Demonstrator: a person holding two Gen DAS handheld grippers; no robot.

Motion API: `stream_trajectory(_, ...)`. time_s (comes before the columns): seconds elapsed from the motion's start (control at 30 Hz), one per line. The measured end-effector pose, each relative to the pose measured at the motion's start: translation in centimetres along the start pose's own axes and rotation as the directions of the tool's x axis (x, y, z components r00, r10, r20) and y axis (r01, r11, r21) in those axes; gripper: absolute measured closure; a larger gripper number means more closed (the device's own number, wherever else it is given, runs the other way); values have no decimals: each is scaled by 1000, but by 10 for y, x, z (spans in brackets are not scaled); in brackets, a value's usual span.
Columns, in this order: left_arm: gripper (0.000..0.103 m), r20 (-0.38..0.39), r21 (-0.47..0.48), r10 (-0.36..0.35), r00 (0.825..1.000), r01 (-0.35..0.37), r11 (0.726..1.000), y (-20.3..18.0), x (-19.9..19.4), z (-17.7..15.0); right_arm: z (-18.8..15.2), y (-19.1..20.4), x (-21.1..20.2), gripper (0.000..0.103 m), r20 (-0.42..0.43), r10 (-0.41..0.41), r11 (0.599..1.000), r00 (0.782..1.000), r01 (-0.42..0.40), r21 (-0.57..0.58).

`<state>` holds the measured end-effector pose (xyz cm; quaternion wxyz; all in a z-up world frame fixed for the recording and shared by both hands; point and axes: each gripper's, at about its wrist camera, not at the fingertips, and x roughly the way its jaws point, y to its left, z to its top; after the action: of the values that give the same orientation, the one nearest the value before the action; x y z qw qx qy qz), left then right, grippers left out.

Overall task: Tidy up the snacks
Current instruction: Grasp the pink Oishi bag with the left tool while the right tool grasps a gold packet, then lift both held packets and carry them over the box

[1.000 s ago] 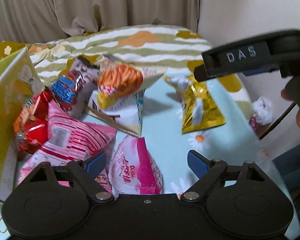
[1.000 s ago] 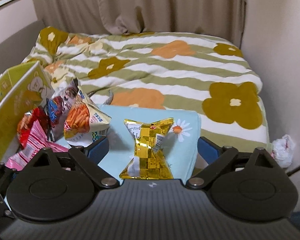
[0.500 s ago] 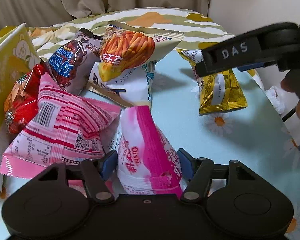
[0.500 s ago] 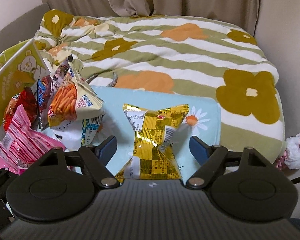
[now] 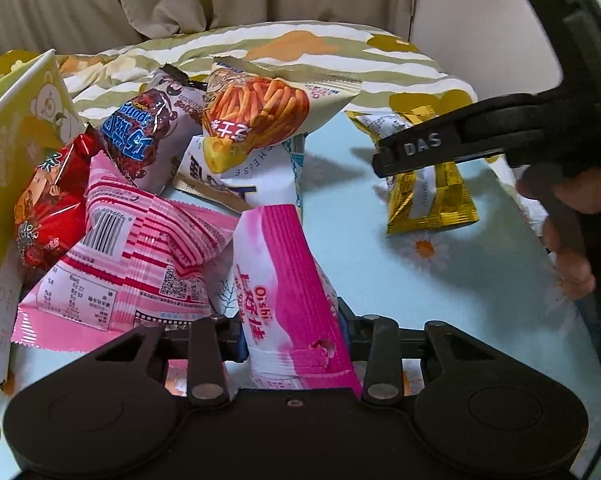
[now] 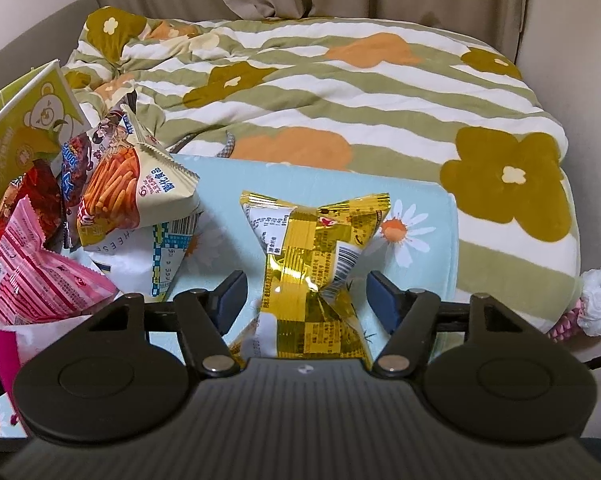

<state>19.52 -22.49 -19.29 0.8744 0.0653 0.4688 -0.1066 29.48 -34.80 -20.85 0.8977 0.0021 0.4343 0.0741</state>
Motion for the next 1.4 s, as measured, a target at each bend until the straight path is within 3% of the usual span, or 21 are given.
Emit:
stream_trajectory(0.2, 61, 18, -8, -4, 1000, 4, 1000, -2, -10, -1, 0, 2, 5, 29, 1, -5, 1000, 1000, 5, 12)
stream_trajectory(0.27, 61, 20, -9, -5, 1000, 5, 1000, -2, -12, -1, -1, 1, 8, 40, -5, -2, 1000, 1000, 3, 20)
stream_trajectory(0.43, 61, 40, -13, -6, 999, 7, 1000, -1, -23, -3, -2, -2, 3, 53, 0, 5, 999, 1000, -5, 38)
stream_trajectory(1.03, 61, 182, -33, -11, 983, 17, 999, 15, -92, 3, -6, 17, -85, 54, 84, -34, 997, 996, 29, 67)
stream_trajectory(1.4, 61, 278, -128, 64, 958, -29, 991, 62, -148, 2, 6, 66, -135, 54, 153, 10, 1000, 988, -14, 23)
